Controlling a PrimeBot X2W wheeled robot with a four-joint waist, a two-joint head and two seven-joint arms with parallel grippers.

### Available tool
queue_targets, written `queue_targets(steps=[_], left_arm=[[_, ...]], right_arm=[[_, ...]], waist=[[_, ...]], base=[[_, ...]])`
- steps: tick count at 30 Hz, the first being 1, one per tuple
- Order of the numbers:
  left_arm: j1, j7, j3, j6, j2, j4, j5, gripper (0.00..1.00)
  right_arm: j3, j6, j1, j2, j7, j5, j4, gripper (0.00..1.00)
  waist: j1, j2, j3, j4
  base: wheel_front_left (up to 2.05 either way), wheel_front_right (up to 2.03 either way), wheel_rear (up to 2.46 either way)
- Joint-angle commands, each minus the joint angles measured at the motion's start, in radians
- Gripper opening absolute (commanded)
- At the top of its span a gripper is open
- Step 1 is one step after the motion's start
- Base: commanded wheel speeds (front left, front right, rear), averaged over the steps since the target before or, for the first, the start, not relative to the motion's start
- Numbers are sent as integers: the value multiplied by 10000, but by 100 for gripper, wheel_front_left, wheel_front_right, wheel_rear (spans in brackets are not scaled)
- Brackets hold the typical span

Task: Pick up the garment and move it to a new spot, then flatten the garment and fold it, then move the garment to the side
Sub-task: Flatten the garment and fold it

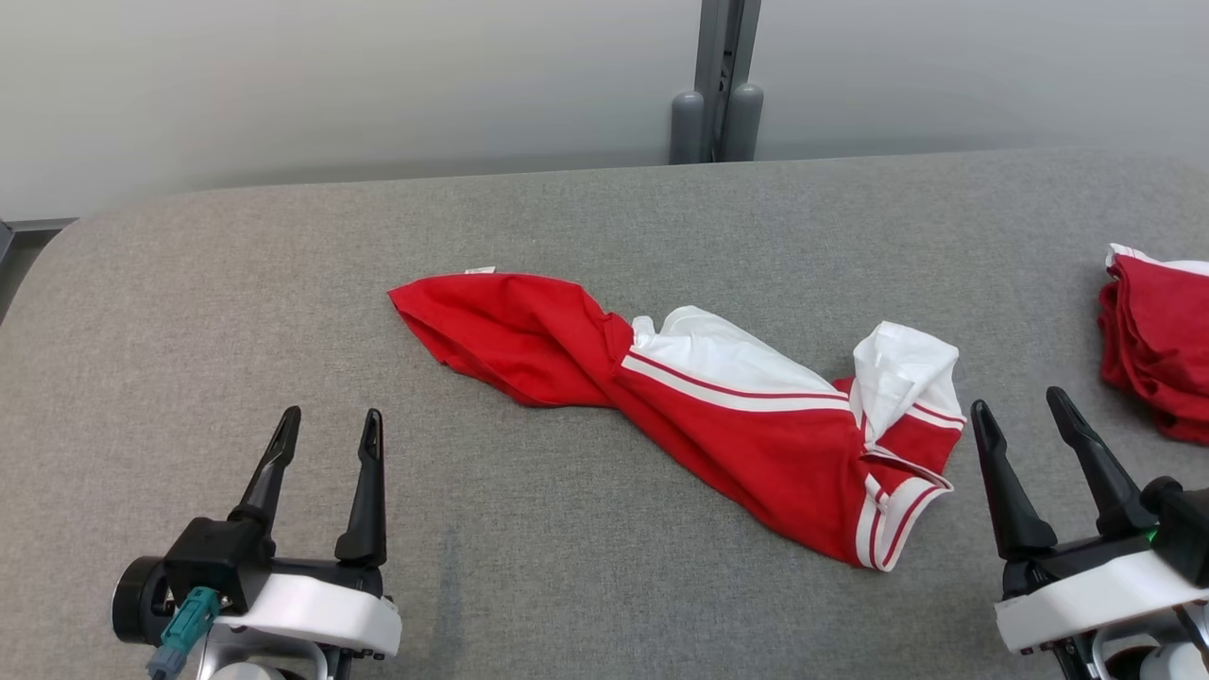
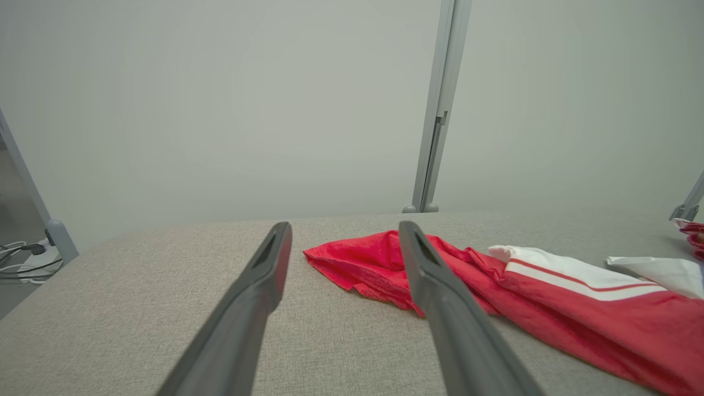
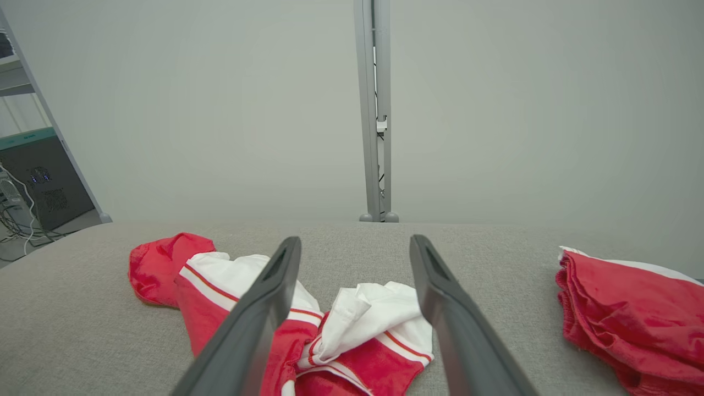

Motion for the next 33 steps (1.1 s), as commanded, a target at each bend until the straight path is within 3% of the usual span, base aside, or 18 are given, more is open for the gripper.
queue_targets(steps=[1, 10, 17, 29, 33], left_arm=[[69, 17, 13, 64, 43, -30, -47, 100], [-251, 68, -6, -17, -33, -103, -288, 100], [-2340, 950, -67, -465, -55, 643, -647, 100], [-6097, 3238, 133, -1338, 365, 5436, -1590, 100], [-6808, 3667, 131, -1381, 441, 6896, -1709, 100]], right_arm=[[-50, 1, 70, -10, 16, -30, -20, 100], [-73, 1, 22, 74, 83, 49, -183, 100], [-8, 1, -348, 67, 9, 118, -316, 100], [300, 1, -1260, 46, -353, 279, 56, 100], [369, 1, -1466, 47, -488, 348, 235, 100]], waist=[[0, 0, 10, -1], [0, 0, 230, -31], [0, 0, 937, -228], [0, 0, 2281, -1113], [0, 0, 2519, -1317]], base=[[0, 0, 0], [0, 0, 0], [0, 0, 0], [0, 0, 0], [0, 0, 0]])
